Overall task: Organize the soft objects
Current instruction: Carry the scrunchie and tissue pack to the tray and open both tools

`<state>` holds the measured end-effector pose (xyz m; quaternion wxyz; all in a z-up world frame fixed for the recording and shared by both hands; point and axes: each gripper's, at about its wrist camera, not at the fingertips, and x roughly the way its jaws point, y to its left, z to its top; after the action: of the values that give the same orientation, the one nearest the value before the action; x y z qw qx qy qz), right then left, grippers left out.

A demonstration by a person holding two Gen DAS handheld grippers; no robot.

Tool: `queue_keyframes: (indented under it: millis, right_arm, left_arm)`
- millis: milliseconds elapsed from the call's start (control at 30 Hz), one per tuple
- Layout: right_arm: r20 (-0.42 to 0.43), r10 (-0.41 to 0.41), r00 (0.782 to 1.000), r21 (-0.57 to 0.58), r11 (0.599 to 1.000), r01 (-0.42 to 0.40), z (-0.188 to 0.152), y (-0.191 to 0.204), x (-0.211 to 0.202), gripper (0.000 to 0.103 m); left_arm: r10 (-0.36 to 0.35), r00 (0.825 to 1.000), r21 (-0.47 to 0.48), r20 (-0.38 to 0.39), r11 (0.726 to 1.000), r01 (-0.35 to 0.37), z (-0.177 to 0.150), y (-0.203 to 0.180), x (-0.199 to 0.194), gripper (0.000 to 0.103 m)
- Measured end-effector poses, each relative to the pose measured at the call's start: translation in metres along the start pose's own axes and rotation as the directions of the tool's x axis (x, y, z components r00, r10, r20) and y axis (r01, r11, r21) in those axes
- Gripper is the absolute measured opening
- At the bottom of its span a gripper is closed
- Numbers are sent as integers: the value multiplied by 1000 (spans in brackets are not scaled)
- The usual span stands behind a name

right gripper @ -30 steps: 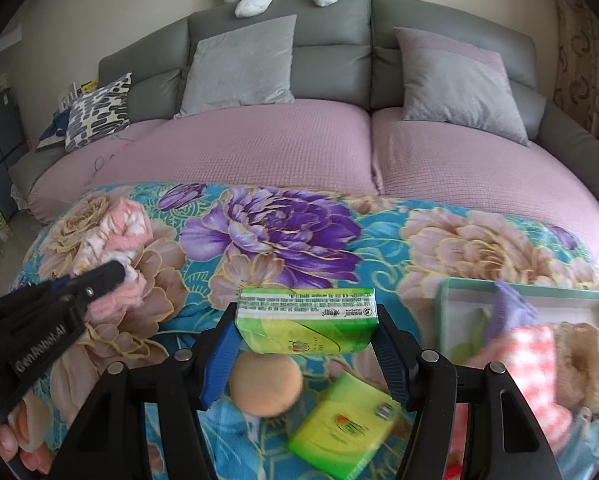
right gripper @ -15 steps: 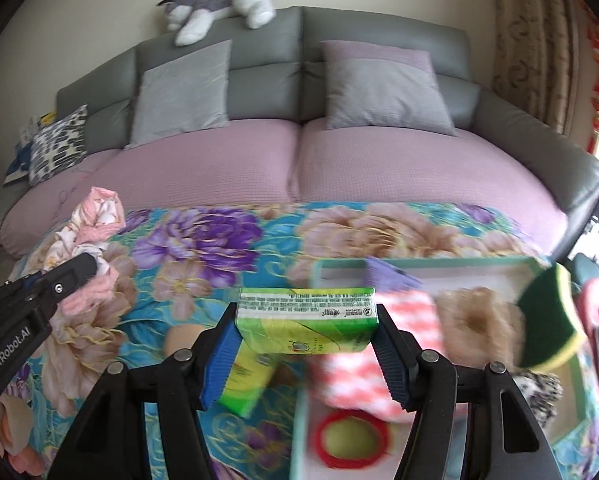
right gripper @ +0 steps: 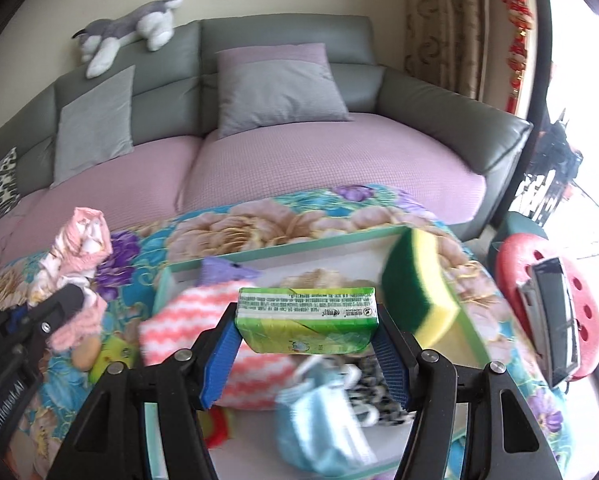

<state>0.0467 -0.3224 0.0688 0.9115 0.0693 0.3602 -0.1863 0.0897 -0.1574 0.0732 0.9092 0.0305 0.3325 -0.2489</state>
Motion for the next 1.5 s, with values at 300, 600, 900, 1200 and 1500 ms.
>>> queue_keyframes:
  millis: [300,600,900,1200,1500]
  right_arm:
    - [-9,-2,1000,30,1000,2,0,-29,2,66]
    - [-29,8,1000,37,999,-7,-1,-33,10,66]
    - [-52,-4,999,26,1000,6,-3,-31,18,66]
    - [-57,-32,998,13,999,33,-1,-29,18,83]
    - [-60,-36,998,4,999,36,0,-26,14,103]
  left_arm:
    - [-35,998,81,-42,996,38,-2,-47,27,15]
    - [-23,997,132,-76,991,33,-7,-64,41,15]
    - [-26,992,133,-126,990,43,-9,-64,48,37]
    - [-7,989,82,-150,996,19,-7,-46,46,55]
    - [108,985,7,-137,994,-108,-3,-10,38,88]
